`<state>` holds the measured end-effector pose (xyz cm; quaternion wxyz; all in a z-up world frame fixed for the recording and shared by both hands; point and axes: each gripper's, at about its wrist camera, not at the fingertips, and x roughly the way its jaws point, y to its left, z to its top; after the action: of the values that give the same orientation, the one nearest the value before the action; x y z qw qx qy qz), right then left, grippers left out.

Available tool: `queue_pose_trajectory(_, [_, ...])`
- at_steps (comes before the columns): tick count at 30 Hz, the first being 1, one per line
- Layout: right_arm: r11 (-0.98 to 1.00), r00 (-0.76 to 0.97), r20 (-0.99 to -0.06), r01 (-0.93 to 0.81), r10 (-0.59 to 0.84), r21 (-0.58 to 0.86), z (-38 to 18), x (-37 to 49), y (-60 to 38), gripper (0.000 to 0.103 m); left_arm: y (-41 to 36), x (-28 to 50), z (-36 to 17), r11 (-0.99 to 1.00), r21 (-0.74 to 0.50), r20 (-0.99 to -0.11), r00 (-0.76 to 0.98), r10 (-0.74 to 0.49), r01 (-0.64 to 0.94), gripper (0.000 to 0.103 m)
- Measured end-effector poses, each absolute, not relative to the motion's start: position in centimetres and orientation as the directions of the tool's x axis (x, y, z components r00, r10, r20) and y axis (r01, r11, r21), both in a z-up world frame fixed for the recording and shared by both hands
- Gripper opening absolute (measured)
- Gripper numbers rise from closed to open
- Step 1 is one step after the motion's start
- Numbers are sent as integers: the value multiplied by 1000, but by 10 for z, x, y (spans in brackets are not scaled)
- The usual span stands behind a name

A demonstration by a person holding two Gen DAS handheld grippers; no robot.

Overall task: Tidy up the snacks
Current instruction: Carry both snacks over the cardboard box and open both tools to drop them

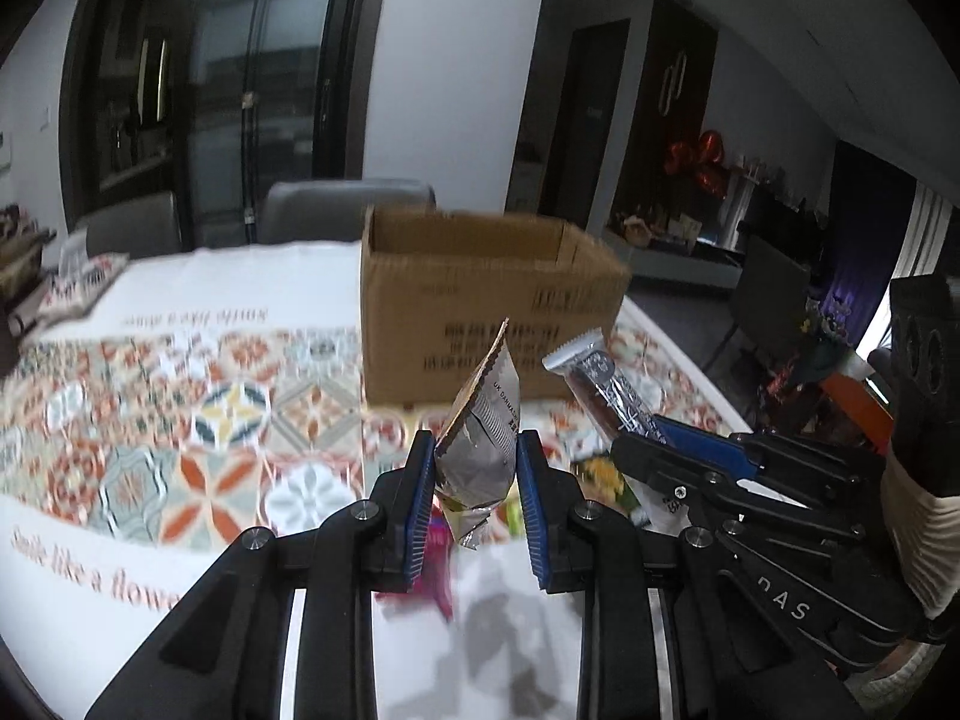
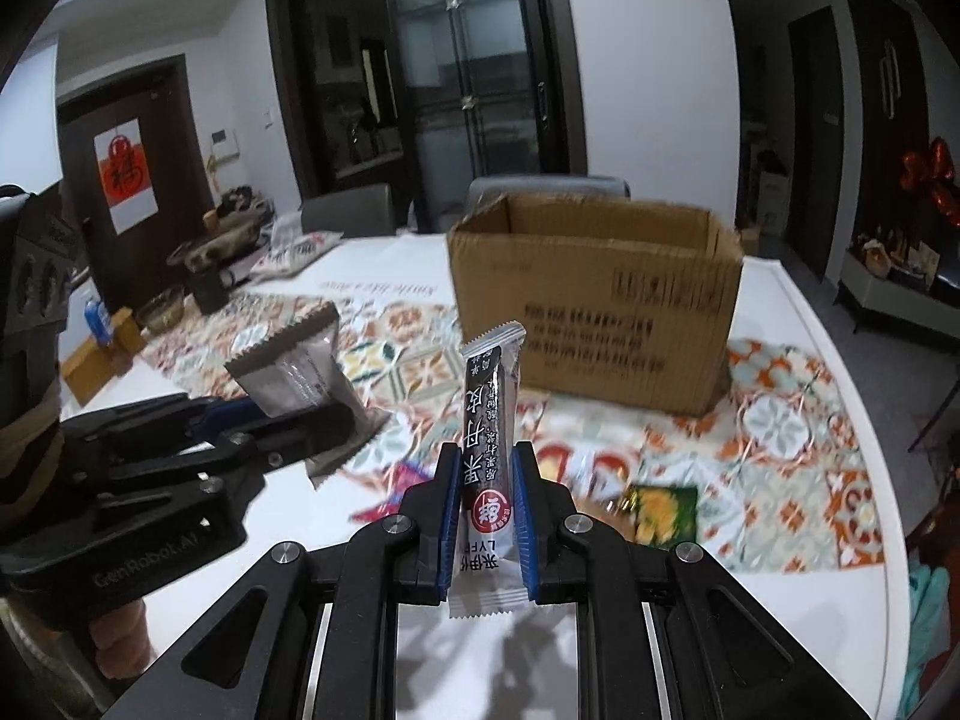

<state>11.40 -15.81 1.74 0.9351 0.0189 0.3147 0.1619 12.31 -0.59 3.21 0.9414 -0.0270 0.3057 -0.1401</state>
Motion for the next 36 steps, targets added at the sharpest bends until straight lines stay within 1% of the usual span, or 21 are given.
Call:
queue_pose_trajectory(3, [948,762,-565,-282,316,150,27,124,-164,18,-8,133,43,961,-118,-541,795,-273,250,27])
queue_pose_trajectory(10, [952,789,-533,-269,306,148,52,155,-174,18,-13,162,66,957,-94,-513,811,-282,274,27])
queue_pose_trajectory(18, [955,803,-517,-259,297,147,77,196,-182,18,-16,207,91,953,-84,-502,814,-292,291,27])
queue_pose_trajectory(26, [959,788,-547,-241,281,145,93,244,-188,18,-21,252,102,951,-70,-517,805,-292,300,27])
queue_pose_trajectory(31, [962,765,-584,-231,271,144,90,274,-191,18,-22,280,102,951,-82,-542,788,-292,297,27])
queue_pose_trajectory(36, [959,735,-615,-223,285,177,84,303,-194,18,-28,306,92,951,-89,-575,764,-291,295,27])
